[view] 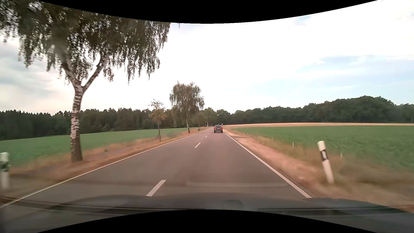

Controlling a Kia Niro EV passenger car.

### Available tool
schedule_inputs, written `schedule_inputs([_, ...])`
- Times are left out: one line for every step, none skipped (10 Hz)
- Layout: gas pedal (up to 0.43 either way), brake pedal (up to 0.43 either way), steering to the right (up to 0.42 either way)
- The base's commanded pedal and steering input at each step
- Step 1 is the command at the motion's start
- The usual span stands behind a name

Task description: Follow the waypoints while adhering to traffic rules and regulations

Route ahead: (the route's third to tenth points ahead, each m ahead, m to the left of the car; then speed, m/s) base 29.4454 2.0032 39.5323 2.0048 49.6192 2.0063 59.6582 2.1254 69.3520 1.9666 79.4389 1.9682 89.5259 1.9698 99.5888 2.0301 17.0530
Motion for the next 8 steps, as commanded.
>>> schedule_inputs([0.150, 0.000, -0.006])
schedule_inputs([0.150, 0.000, -0.005])
schedule_inputs([0.150, 0.000, -0.003])
schedule_inputs([0.150, 0.000, -0.002])
schedule_inputs([0.150, 0.000, -0.001])
schedule_inputs([0.150, 0.000, -0.002])
schedule_inputs([0.150, 0.000, -0.001])
schedule_inputs([0.150, 0.000, -0.001])
